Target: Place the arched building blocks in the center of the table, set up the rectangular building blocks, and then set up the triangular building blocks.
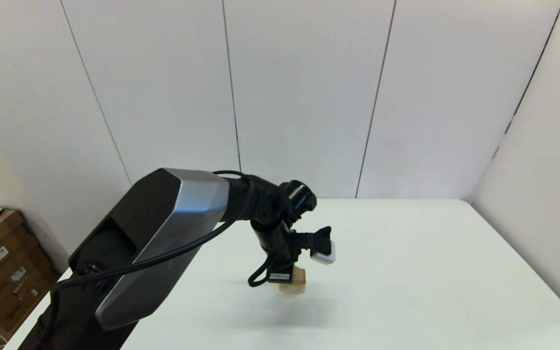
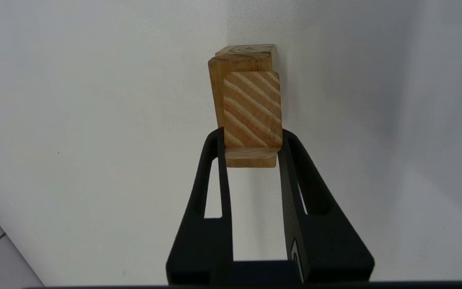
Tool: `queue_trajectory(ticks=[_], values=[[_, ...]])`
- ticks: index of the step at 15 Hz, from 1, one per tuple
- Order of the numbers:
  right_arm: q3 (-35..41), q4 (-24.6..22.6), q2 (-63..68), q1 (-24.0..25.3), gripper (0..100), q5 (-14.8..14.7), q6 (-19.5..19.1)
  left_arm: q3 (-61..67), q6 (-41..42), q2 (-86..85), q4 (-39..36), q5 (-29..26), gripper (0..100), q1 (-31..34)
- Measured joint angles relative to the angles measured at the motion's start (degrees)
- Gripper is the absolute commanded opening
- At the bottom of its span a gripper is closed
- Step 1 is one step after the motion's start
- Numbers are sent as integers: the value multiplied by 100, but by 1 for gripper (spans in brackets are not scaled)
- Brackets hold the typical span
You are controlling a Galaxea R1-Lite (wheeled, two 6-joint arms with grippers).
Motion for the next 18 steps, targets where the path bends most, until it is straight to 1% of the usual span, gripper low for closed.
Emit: queue_trajectory(ticks=[2, 3, 11, 14, 18], values=[[0, 0, 0, 0, 100, 0, 0, 0, -2, 0, 0, 4, 0, 5], [0, 0, 0, 0, 100, 2, 0, 0, 0, 0, 6, 26, 100, 7], [0, -2, 0, 0, 100, 2, 2, 2, -77, -10, -110, 113, 100, 13], [0, -2, 0, 0, 100, 2, 0, 2, -474, -322, -284, 185, 100, 160], [0, -2, 0, 0, 100, 0, 0, 82, -1169, -1574, -168, 667, 100, 614]])
